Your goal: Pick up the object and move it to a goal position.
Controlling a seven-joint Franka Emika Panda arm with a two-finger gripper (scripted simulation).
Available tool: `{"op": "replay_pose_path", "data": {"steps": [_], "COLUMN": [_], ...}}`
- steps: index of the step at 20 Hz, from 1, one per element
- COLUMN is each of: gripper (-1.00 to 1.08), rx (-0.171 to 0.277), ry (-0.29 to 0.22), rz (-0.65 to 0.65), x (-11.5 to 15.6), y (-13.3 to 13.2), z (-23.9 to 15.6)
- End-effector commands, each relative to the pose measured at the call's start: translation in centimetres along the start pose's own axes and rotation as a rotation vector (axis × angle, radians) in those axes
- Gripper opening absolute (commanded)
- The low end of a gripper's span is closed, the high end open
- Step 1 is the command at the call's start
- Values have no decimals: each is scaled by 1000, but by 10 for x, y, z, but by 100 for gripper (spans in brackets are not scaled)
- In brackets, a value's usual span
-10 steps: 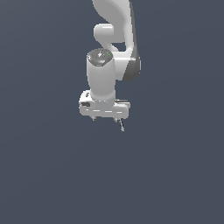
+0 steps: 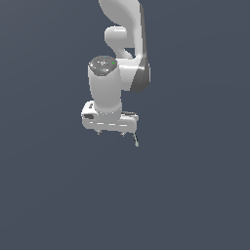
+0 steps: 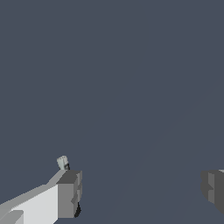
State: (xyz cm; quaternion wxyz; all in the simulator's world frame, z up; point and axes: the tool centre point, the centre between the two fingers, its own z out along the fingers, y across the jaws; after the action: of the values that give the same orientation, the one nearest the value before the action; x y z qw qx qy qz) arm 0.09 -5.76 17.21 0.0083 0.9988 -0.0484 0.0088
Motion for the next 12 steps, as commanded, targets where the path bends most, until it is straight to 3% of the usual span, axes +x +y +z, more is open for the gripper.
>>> {"op": "replay_pose_path", "data": {"steps": [1,12], "gripper": [100,100], "rx": [-4,-1], "ry": [-2,-4], "rz": [1,-51], "x": [0,-15], "y": [6,-19], "z": [-1,24]}}
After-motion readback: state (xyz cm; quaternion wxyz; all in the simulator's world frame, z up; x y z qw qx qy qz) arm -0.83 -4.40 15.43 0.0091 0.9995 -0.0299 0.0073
